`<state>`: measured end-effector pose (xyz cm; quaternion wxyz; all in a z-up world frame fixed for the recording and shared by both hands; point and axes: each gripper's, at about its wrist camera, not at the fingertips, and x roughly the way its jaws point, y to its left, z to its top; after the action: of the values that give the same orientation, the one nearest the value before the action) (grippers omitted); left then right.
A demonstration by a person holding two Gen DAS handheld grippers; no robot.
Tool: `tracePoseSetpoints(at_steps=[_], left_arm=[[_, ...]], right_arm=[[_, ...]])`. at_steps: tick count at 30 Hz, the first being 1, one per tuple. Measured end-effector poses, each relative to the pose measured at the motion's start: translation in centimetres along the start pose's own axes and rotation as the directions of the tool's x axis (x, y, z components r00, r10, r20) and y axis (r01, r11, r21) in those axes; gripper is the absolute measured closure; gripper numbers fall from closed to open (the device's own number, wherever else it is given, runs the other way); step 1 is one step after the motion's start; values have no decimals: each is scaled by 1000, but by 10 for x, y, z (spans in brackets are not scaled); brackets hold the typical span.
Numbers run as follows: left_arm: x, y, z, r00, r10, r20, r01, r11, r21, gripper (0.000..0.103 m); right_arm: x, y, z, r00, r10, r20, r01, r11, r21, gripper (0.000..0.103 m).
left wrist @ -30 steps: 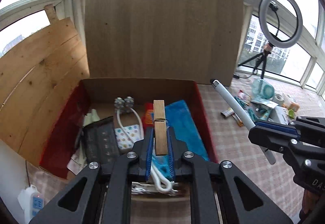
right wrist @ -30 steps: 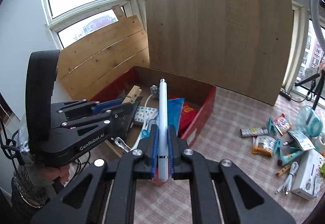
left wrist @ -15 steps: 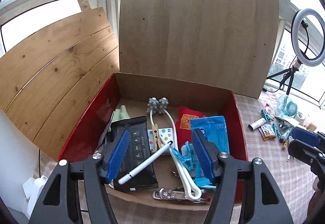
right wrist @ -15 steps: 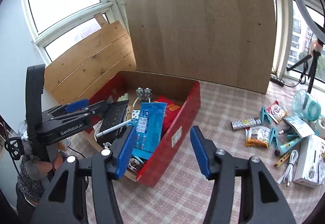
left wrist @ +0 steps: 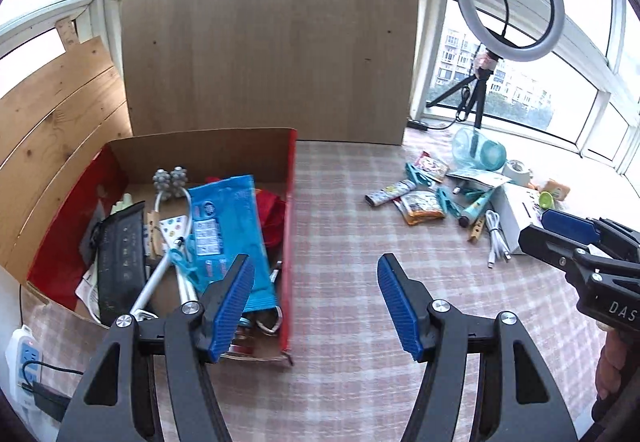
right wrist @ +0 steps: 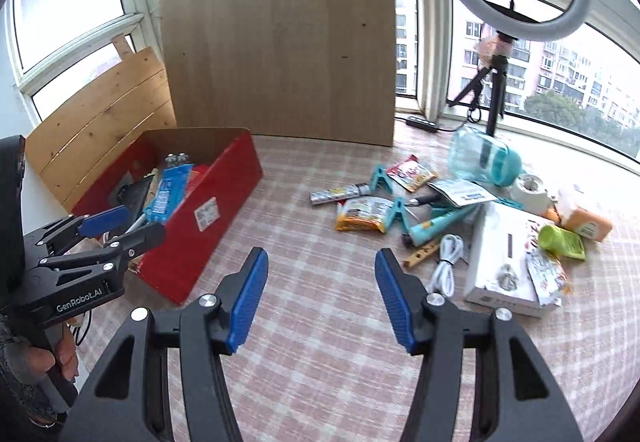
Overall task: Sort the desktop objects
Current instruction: 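Withdraw both open tools from the box back toward the pile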
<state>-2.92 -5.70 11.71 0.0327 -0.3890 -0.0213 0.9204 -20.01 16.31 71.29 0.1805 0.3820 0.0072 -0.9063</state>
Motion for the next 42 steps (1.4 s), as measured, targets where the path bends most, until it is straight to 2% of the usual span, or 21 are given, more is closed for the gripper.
tracePoseSetpoints(at_steps=[4, 12, 14, 20, 27, 32, 39, 40, 41, 42], left_arm=[[4, -33, -9, 999, -48, -20, 49, 999, 22, 41], [26, -88, -40, 993, -94, -68, 99, 993, 71, 41], [36, -93, -49, 993, -87, -73, 92, 994, 60, 41], [66, -106, -67, 989, -83, -123, 89, 995, 41, 41], [83, -114, -80, 983, -74, -168, 81, 996, 36, 41], [74, -113, -76, 990, -58, -130, 63, 997, 37, 41], [57, -103, -69, 997, -14, -76, 14, 1000, -7, 40], [53, -103, -68, 998, -1, -58, 1, 1000, -3, 38], [52, -105, -67, 998, 10, -54, -10, 1000, 8, 28], [51, -107, -67, 998, 22, -53, -21, 1000, 20, 25]], right_arm=[[-8, -32, -17, 998, -57, -1, 57, 998, 30, 48], [-15, -83, -62, 981, -193, -6, 193, 980, 39, 48], [-15, -95, -77, 973, -229, 6, 229, 972, 49, 48], [-9, -111, -89, 966, -259, -9, 259, 963, 74, 48], [-3, -128, -104, 956, -293, -27, 294, 950, 103, 48], [2, -141, -114, 948, -317, -41, 319, 940, 124, 48], [-8, -138, -110, 944, -330, 1, 327, 937, 126, 48], [-9, -137, -110, 944, -331, 4, 328, 937, 122, 48], [-9, -135, -110, 942, -334, 5, 331, 936, 116, 48], [-9, -134, -110, 941, -337, 6, 335, 936, 109, 48]])
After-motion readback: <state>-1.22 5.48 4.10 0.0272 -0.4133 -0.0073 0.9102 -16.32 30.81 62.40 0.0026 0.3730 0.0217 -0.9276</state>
